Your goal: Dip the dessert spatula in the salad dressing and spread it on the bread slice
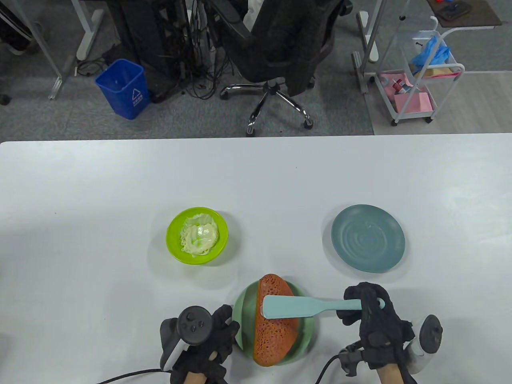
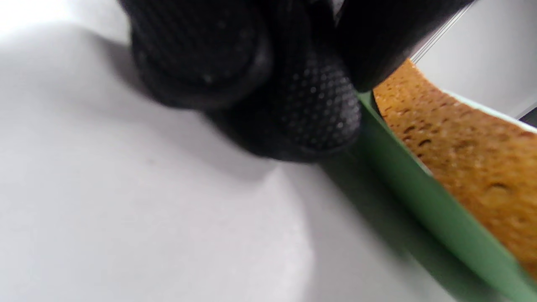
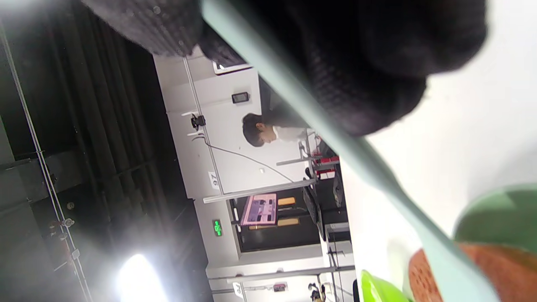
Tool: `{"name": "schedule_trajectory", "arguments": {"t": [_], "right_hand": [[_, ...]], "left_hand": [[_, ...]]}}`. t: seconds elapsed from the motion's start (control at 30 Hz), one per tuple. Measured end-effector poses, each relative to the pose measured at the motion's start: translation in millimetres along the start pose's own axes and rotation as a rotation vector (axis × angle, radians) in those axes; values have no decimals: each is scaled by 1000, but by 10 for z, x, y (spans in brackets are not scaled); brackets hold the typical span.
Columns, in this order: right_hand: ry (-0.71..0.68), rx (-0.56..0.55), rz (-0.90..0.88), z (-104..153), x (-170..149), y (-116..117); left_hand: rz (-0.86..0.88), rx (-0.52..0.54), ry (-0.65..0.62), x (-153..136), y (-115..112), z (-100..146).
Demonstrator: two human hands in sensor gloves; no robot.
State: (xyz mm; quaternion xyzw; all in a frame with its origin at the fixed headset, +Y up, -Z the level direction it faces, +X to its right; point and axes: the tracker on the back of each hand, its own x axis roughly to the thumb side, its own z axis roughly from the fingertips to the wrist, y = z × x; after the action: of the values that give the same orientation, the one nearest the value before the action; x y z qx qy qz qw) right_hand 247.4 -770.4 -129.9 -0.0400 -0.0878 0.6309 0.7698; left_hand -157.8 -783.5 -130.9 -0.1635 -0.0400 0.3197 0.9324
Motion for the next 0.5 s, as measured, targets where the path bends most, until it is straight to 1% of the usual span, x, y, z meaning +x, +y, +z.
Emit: {"name": "schedule_trajectory", "arguments": {"t": [0.3, 0.5], "right_hand": [[-56, -119, 45, 11, 114, -169], [-92, -175, 63, 25, 191, -282]], "left_hand": [[5, -1, 4, -3, 0, 4], [4, -1, 4, -3, 0, 4]]}}
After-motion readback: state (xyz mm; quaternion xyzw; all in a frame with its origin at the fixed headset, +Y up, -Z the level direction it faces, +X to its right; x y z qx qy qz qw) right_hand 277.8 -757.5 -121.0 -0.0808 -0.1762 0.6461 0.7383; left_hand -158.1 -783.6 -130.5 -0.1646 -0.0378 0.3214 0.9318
